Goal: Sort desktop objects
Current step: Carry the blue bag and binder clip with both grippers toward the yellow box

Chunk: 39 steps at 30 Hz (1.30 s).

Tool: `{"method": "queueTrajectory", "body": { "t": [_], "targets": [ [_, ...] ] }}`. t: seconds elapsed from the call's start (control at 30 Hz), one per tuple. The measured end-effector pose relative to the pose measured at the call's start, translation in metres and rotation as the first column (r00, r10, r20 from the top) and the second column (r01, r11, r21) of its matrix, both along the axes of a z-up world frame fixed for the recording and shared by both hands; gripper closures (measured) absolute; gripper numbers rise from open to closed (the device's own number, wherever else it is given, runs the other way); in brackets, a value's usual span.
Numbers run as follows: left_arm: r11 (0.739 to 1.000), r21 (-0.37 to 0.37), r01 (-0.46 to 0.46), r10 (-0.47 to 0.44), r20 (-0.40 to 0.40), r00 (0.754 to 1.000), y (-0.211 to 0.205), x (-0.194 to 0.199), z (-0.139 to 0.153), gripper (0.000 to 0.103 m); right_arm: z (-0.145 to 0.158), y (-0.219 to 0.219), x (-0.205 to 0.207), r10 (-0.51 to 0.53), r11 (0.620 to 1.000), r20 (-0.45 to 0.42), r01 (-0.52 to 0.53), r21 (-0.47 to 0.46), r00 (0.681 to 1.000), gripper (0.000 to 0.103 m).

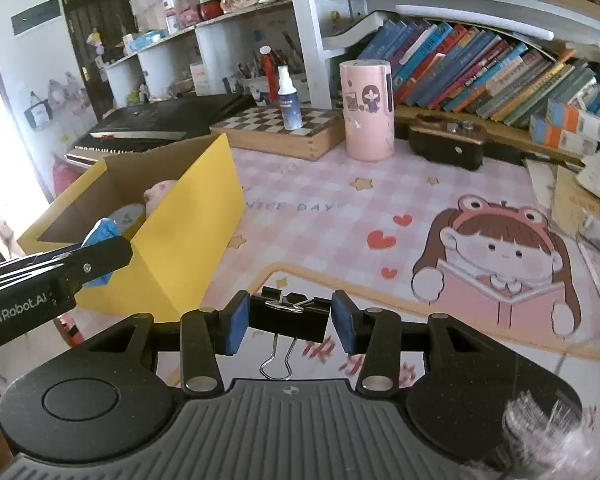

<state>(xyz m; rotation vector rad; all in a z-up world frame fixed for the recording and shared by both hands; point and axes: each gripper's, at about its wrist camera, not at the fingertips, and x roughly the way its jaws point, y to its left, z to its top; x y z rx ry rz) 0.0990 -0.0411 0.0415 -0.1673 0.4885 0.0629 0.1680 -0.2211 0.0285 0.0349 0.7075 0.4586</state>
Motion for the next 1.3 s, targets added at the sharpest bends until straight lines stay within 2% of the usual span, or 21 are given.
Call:
{"method": "queueTrajectory", "body": {
  "t": [0.37, 0.67, 1.0, 1.3],
  "targets": [
    [0.999, -0.042, 0.007, -0.009, -0.046, 0.999, 0.040, -0.050, -0.006, 0.075, -0.003, 0.034, -0.059, -0.015, 1.000, -0.045, 0.014, -0.011, 0.999, 0.061],
    [1.000, -0.024, -0.008, 0.007, -0.058, 0.998, 0.071, -0.085, -0.008, 0.075, -0.008, 0.069, -0.097, -0.008, 1.000, -0.060, 0.008, 0.004, 0.998, 0.061],
    [0.999, 0.001, -0.051, 0.051, -0.063, 0.997, 0.106, -0.112, -0.009, 0.075, -0.009, 0.110, -0.119, 0.038, 0.999, -0.057, -0.037, 0.023, 0.998, 0.061],
    [0.996, -0.023, -0.090, 0.089, -0.048, 0.995, 0.130, -0.125, -0.008, 0.075, -0.002, 0.140, -0.128, 0.101, 0.995, -0.041, -0.100, 0.006, 0.994, 0.061]
  ]
}}
